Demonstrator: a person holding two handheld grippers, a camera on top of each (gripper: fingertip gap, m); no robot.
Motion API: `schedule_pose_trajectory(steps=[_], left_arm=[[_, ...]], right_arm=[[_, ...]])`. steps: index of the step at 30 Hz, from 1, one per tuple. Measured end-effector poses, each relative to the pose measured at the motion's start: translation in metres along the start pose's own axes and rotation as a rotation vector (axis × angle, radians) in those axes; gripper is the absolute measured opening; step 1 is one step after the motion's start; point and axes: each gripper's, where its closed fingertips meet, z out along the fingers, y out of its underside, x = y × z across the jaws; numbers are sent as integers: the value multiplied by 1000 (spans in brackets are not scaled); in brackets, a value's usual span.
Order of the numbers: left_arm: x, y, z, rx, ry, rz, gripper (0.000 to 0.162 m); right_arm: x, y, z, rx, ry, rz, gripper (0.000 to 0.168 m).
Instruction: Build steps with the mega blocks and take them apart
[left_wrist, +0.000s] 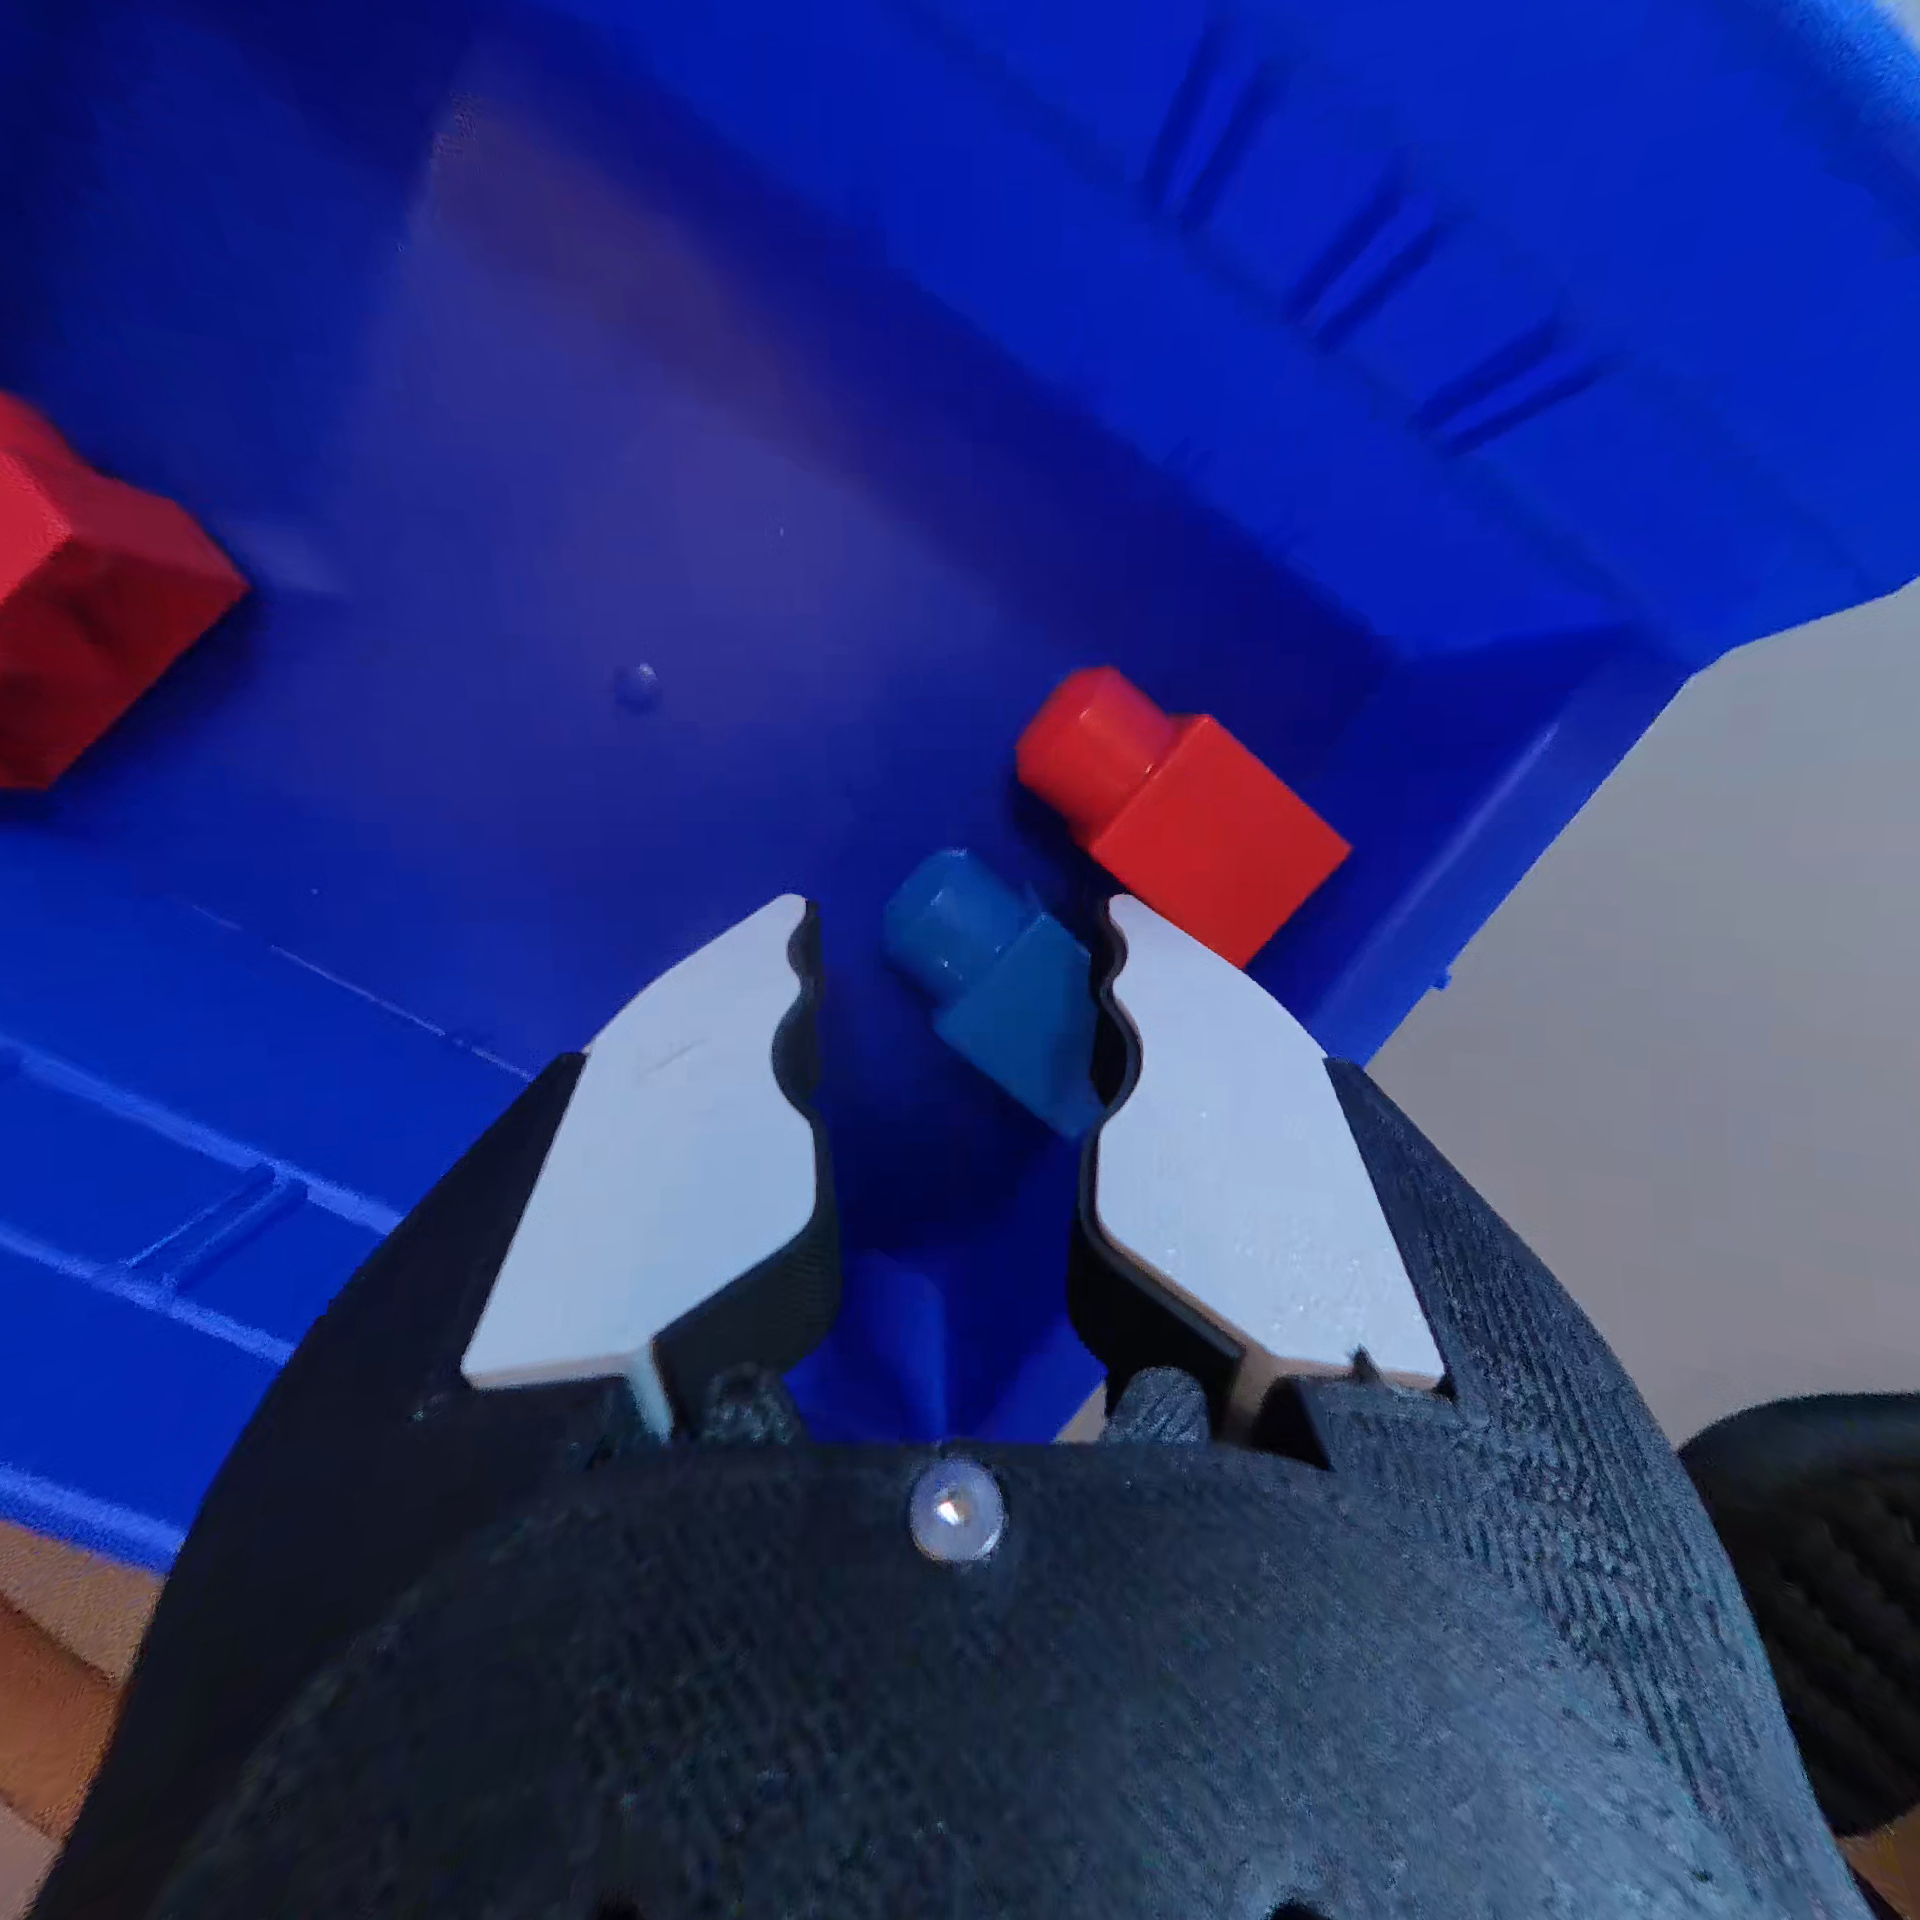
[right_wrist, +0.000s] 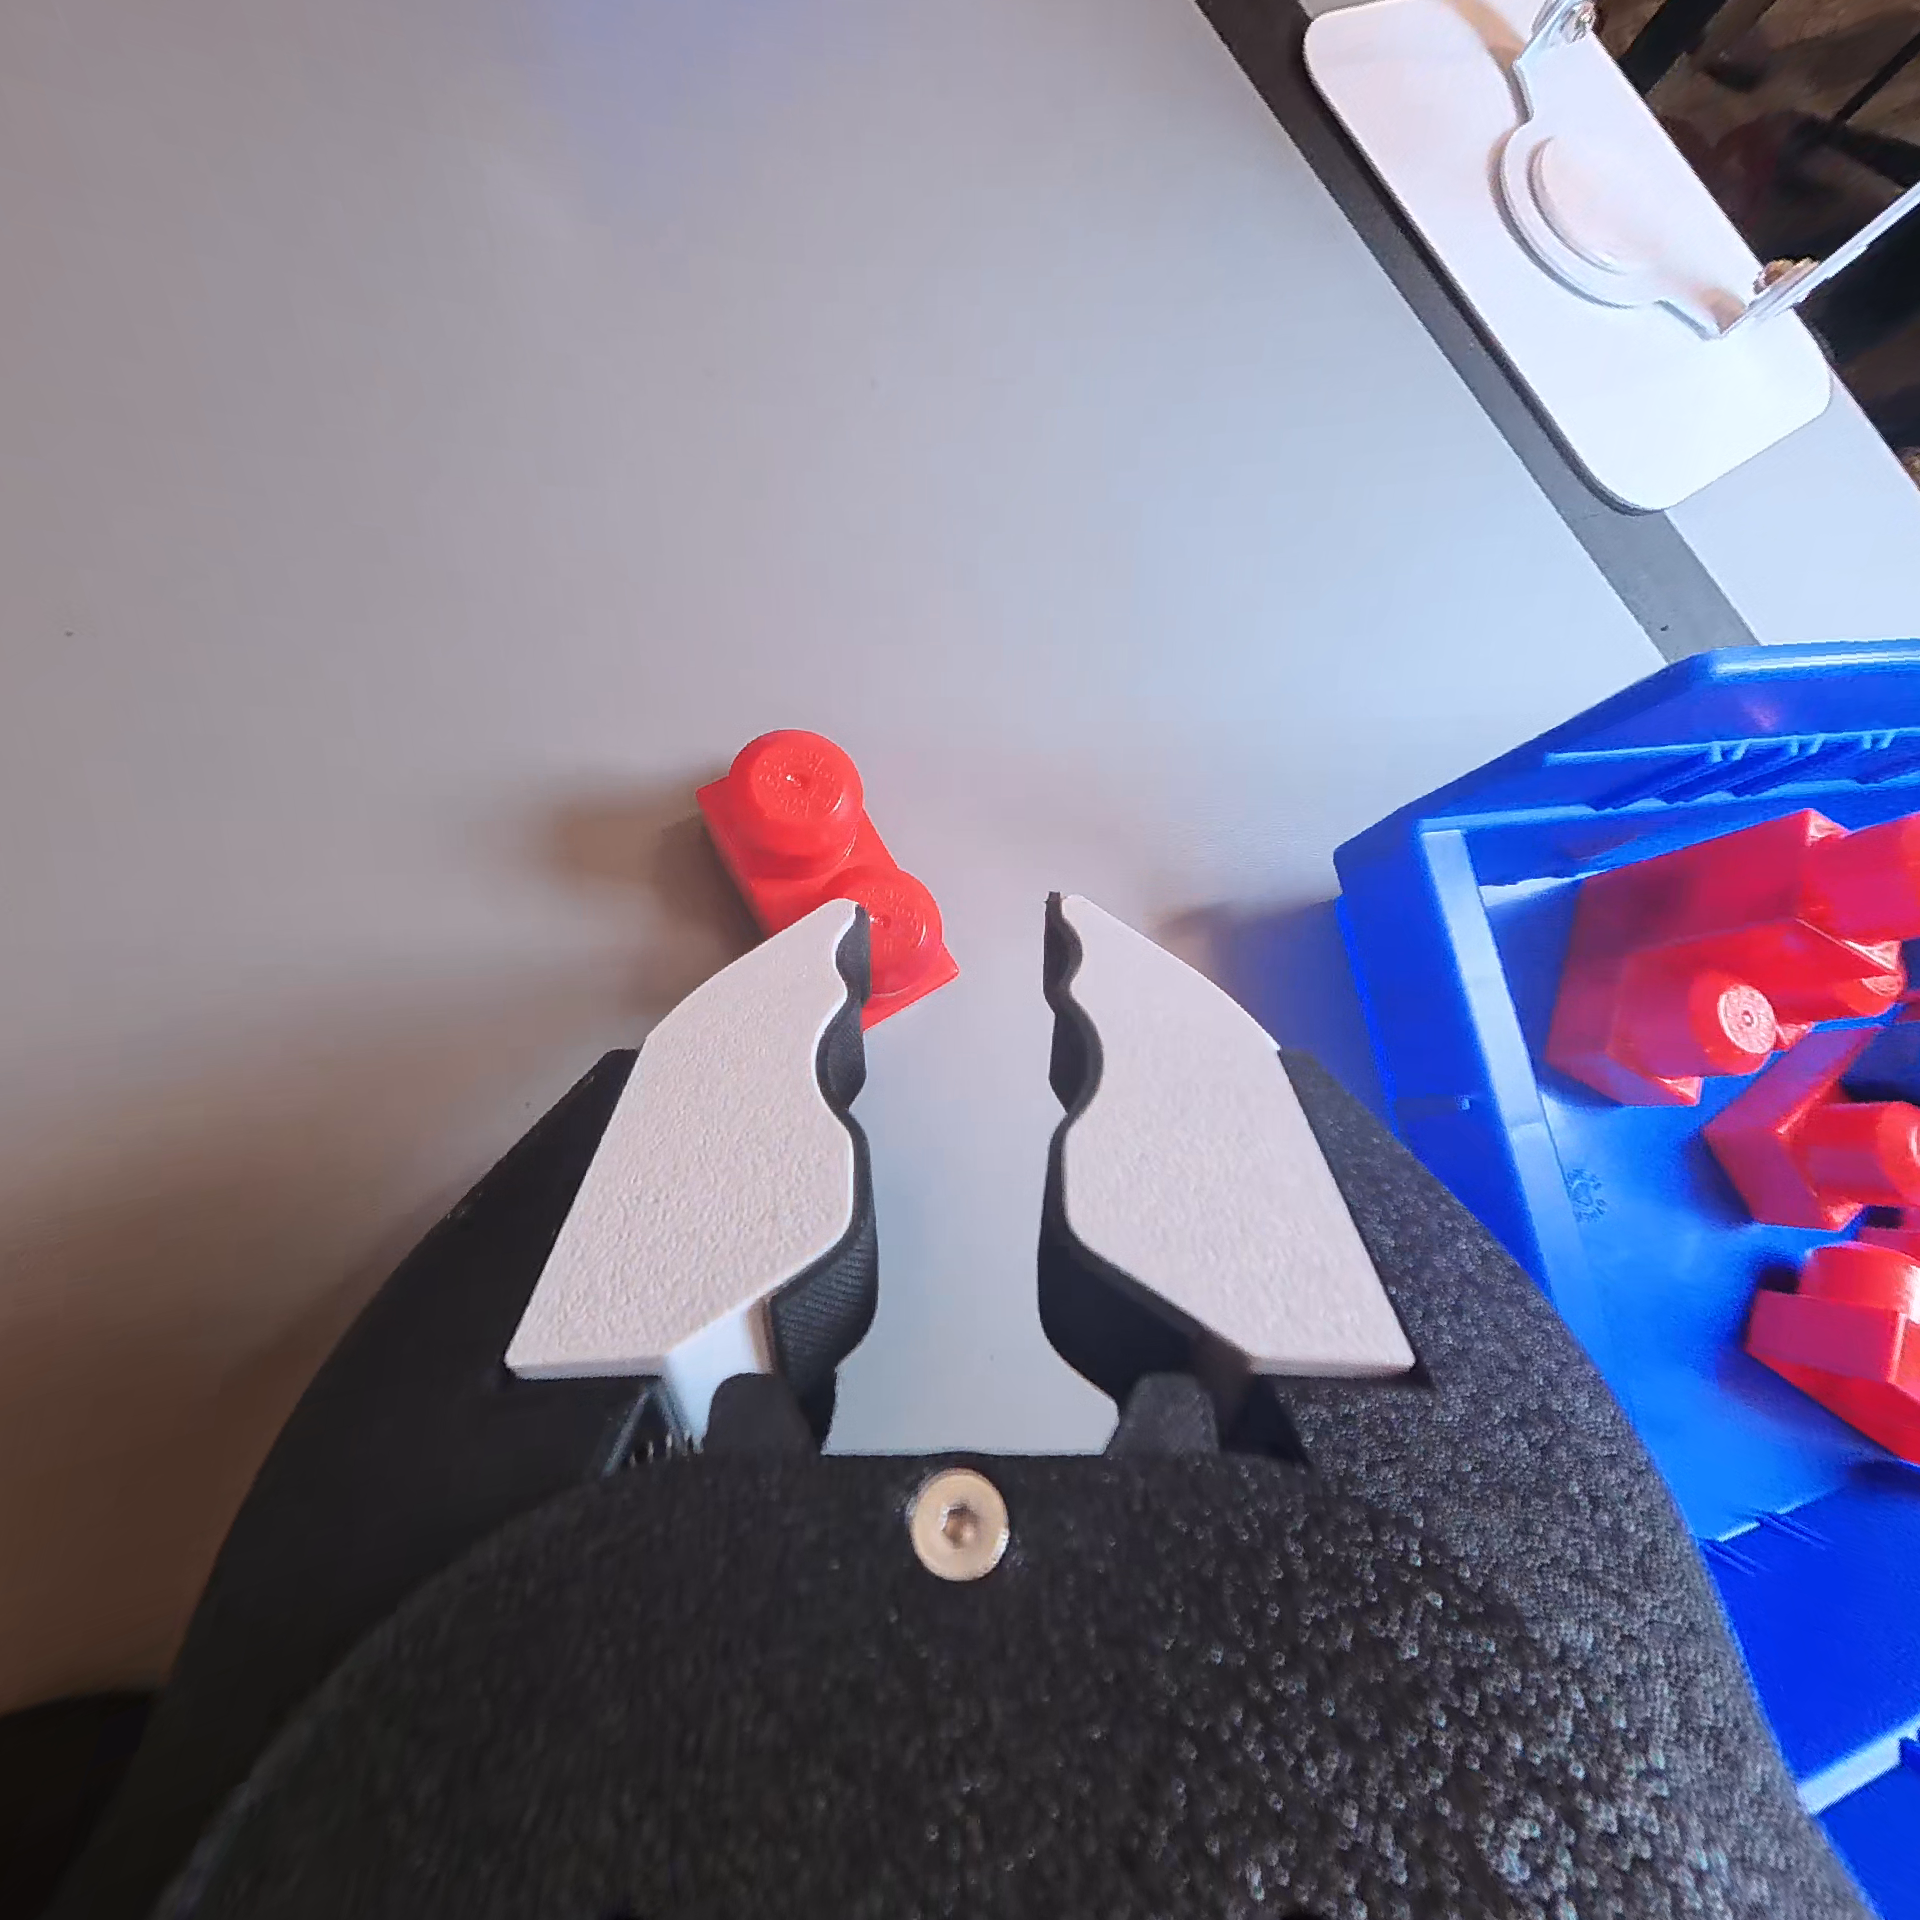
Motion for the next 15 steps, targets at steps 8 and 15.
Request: schedule_pose_trajectory(steps=[8, 15], left_arm=[[8, 39, 16, -324, 39, 0, 48], [-11, -1, -3, -107, -124, 137, 40]], right_arm=[[-5, 1, 1, -6, -10, -9, 32], [-2, -5, -4, 49, 17, -6, 30]])
